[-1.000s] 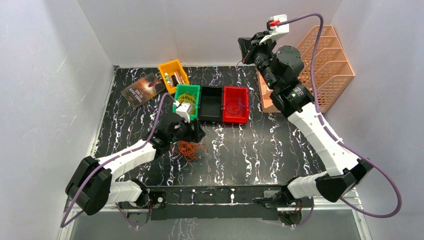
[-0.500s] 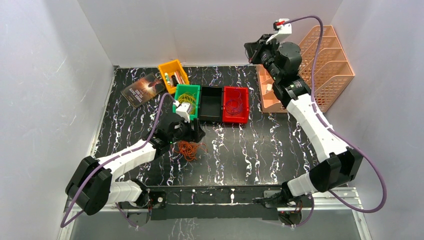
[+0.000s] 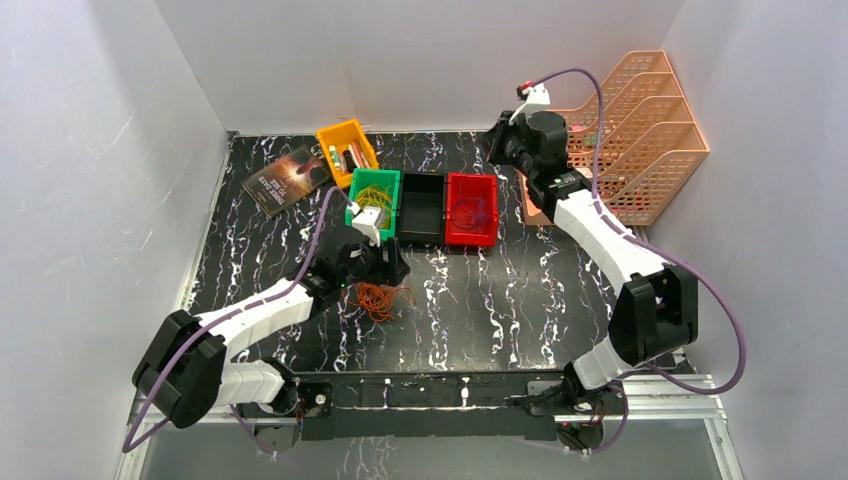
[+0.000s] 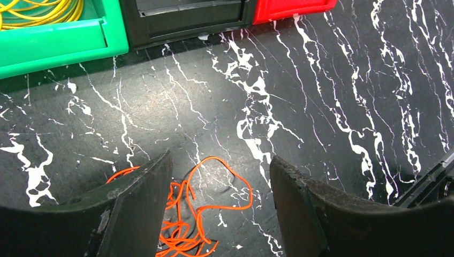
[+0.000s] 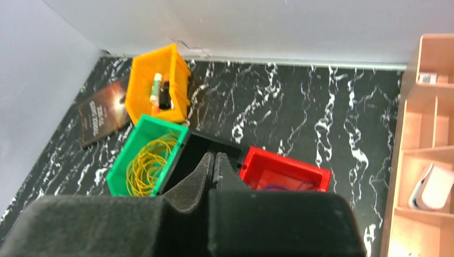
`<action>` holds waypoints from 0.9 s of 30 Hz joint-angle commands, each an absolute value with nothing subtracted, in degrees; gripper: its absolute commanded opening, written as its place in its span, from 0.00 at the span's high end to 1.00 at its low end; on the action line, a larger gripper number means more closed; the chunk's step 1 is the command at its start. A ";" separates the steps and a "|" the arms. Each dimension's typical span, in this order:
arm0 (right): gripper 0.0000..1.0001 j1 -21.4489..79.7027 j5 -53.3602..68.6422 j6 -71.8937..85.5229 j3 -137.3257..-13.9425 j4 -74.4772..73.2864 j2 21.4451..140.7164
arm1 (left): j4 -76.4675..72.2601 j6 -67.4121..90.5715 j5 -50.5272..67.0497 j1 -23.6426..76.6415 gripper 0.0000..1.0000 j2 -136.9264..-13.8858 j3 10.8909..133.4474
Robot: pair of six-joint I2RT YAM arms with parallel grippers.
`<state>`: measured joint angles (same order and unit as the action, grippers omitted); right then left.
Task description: Untangle the cables
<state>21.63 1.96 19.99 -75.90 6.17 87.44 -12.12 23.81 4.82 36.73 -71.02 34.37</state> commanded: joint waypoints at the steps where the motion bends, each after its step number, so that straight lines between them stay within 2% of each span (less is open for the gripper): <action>1: 1.00 21.31 2.14 19.85 -72.66 8.52 86.67 | -10.79 23.88 2.74 36.90 0.34 -69.54 35.62; 11: 1.00 21.32 3.02 17.95 -66.97 6.23 92.41 | -8.25 24.47 -1.69 36.86 0.33 -68.14 35.79; 17: 1.00 21.73 5.62 17.53 -67.01 4.10 97.47 | -3.72 25.08 -8.31 36.89 0.27 -67.21 37.02; 27: 0.88 24.55 1.53 13.10 -69.61 -2.70 102.90 | -3.39 26.38 -8.62 36.87 0.24 -68.19 37.23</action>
<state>23.49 3.79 15.88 -66.92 -0.14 102.19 -4.54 25.39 -7.60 36.73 -68.99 35.05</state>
